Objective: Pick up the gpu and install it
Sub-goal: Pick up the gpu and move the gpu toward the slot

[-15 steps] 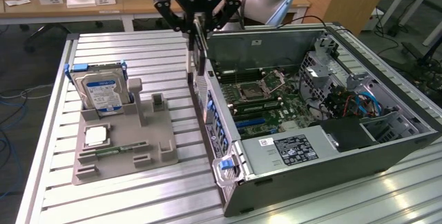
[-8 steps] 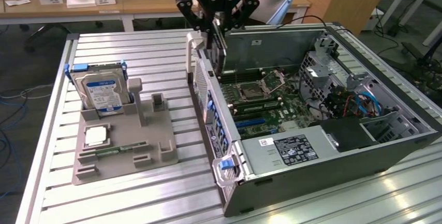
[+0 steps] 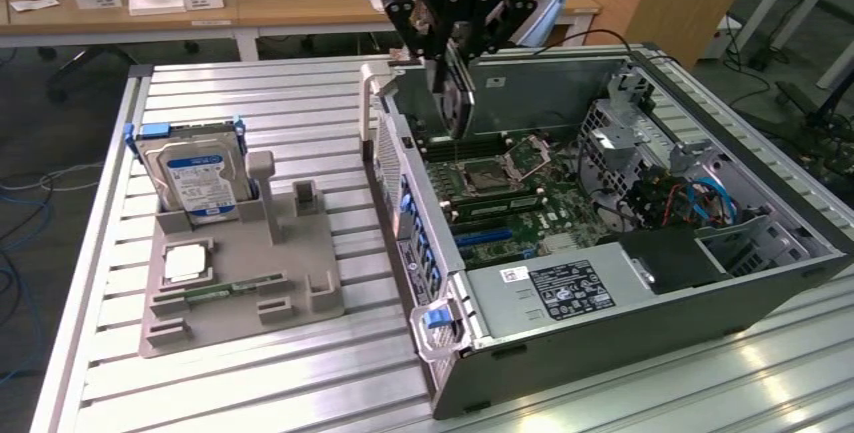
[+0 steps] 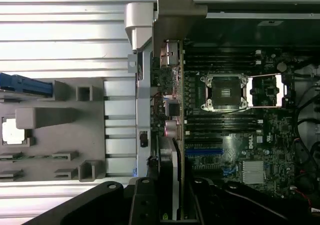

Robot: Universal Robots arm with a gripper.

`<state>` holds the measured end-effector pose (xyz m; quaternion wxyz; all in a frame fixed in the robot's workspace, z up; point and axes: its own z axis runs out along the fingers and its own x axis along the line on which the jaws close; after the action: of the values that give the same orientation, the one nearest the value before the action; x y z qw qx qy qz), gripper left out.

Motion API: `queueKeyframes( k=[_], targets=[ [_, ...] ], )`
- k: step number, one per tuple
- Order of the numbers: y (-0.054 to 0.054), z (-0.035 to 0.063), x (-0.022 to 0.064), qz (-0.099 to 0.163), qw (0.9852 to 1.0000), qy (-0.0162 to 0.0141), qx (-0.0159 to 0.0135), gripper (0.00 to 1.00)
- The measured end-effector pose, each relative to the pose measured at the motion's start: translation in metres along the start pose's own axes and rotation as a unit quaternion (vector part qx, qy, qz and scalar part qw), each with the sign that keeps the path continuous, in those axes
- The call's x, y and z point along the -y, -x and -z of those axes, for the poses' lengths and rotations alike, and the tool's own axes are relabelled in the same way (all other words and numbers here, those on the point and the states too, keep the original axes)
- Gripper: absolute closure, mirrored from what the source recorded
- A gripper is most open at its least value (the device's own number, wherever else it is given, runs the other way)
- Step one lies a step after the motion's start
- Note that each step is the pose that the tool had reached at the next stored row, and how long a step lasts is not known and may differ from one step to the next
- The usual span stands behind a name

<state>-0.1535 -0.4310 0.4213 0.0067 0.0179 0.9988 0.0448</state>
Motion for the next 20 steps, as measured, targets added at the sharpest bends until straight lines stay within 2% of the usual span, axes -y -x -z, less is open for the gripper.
queueKeyframes(
  k=[20],
  targets=[
    [0.083, -0.0015, -0.0030, 0.000, 1.0000, 0.0000, 0.0001, 0.72]
  ],
)
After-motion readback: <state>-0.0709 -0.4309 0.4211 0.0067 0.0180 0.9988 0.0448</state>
